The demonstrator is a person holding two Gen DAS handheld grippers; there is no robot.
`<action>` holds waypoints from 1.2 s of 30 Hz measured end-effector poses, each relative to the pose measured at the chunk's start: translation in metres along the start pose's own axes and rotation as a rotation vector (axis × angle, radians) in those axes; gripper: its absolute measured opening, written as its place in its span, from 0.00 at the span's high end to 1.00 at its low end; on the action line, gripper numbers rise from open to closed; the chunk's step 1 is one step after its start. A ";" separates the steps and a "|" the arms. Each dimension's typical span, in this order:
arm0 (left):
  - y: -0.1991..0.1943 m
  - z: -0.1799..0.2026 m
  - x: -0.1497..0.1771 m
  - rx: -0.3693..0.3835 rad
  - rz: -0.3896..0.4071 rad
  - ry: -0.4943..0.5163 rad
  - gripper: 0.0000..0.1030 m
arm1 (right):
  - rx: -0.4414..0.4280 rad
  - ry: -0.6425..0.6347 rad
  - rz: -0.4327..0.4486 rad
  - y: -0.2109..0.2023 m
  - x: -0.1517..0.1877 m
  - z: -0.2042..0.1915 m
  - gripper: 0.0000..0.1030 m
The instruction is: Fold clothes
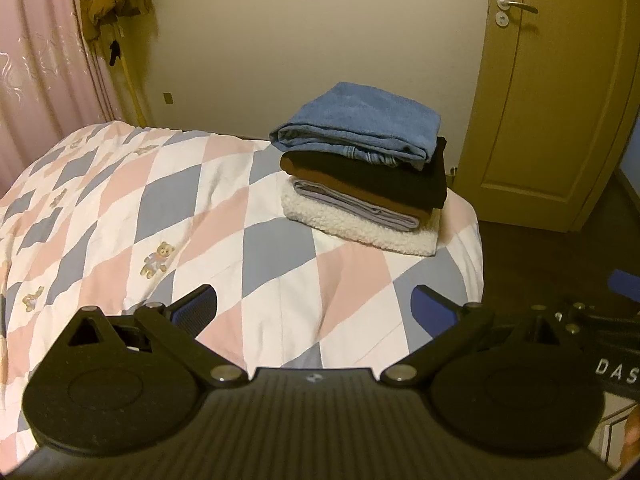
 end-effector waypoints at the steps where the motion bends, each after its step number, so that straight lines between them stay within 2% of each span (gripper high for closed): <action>1: 0.000 -0.001 -0.001 0.000 0.002 -0.001 0.01 | 0.002 0.002 -0.004 -0.001 -0.001 0.000 0.00; 16: 0.006 -0.008 0.007 -0.007 0.055 0.007 0.01 | 0.054 0.023 -0.062 0.017 0.004 0.003 0.00; 30: 0.025 -0.018 0.025 -0.054 0.040 0.016 0.01 | 0.027 0.013 -0.115 0.040 0.023 -0.007 0.00; 36: 0.038 -0.017 0.027 -0.048 0.027 0.022 0.01 | 0.029 0.012 -0.131 0.049 0.031 -0.003 0.00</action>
Point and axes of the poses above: each gripper's, at about its wrist camera, not at the fingertips, and y roughly the way its jaws point, z to its right, x to its underside, the point moved 9 cm from there along y, roughly the way its jaws point, and after that the axes turned 14 degrees about z, right-handed, at the moved point
